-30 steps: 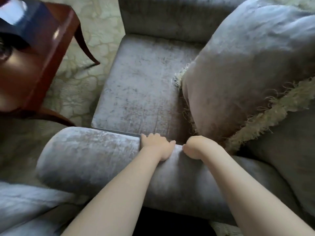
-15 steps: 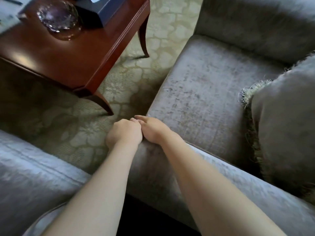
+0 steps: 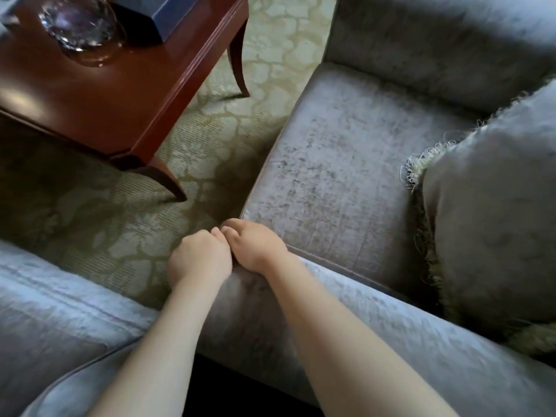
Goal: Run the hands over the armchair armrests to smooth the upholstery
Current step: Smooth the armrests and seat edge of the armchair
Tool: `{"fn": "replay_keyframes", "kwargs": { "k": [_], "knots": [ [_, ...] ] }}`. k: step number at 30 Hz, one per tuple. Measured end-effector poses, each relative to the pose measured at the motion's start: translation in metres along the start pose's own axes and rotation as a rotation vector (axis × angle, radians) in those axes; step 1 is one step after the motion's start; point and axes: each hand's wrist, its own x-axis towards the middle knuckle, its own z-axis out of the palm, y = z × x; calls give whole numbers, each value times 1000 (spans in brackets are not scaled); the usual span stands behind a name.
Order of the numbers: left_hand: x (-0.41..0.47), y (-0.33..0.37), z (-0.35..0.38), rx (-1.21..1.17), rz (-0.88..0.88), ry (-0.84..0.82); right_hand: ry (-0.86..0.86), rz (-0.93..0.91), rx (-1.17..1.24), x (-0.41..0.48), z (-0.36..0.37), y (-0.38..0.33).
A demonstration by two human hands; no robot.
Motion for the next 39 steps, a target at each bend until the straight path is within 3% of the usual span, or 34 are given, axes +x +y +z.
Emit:
{"fn": "replay_keyframes", "kwargs": {
  "k": [4,9,12,17,24,28,35,39],
  "knots": [
    [-1,22,-4,119,148,-32,76,151,7,-20,-14,20],
    [-75,98,44,384,481,-187,124,294,-72,-110,-44,107],
    [-146,154,78,432,709,-322,262,386,-144,-200,-63,172],
    [-264,233,125,443,1010,-438,626,701,-241,-350,-75,260],
    [-292,278,149,365,1056,-455,432,833,-280,-346,-102,299],
    [-294,276,148,342,1067,-418,339,837,-234,-342,-112,301],
    [-293,245,153,301,1073,-373,330,818,-256,-350,-92,290],
    [-291,240,151,300,1147,-331,186,875,-254,-352,-100,276]
  ]
}}
